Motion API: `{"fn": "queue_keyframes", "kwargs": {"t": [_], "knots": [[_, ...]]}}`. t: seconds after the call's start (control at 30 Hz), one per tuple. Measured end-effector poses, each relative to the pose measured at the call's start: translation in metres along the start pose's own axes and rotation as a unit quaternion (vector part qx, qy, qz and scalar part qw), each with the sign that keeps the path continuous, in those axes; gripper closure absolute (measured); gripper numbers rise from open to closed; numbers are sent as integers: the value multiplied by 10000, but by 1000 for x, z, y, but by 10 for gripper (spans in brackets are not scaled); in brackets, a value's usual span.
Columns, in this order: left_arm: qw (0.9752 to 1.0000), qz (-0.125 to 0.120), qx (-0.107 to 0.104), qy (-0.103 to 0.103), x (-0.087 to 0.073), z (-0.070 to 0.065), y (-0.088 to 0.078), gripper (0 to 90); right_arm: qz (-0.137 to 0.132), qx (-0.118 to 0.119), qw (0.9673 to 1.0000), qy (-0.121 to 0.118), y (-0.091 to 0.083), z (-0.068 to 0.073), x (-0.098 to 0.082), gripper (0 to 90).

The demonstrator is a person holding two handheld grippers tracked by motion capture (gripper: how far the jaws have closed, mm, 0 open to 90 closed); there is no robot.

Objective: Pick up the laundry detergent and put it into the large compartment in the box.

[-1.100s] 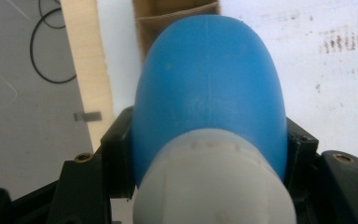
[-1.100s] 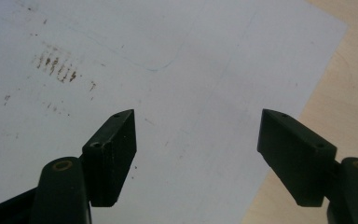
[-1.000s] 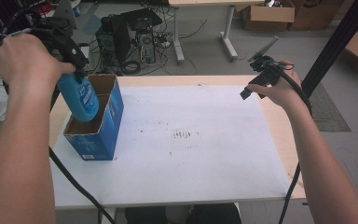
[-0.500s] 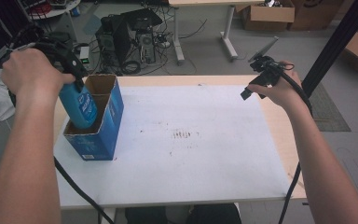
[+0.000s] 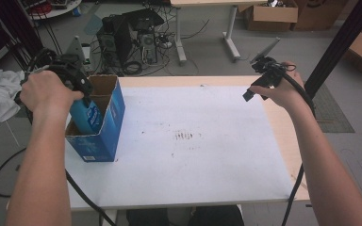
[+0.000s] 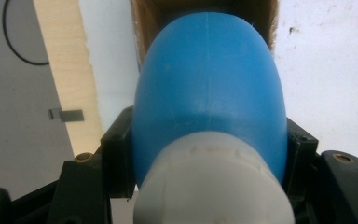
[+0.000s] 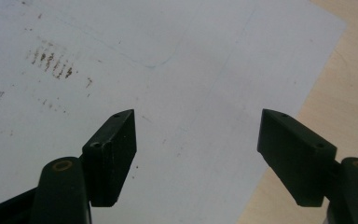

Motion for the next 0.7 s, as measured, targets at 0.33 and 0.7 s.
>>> {"fn": "queue_keyframes", "kwargs": {"t": [0.33,0.7], "knots": [[9998,197,-64,30,3,-6,35,385,17,-10,10000,-19,1,1,0,284],[9995,298,42,-44,4,-7,63,384,13,-19,10000,1,0,2,-1,284]]}}
Point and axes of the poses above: each handheld gripper's, and its own axes: y roughly forward along the jaws, x roughly out of its top, z roughly to its left, the point moved 2 cm from there along y, roughly forward along the jaws, and after that the axes turned 4 degrees about x, right-handed, at the moved point
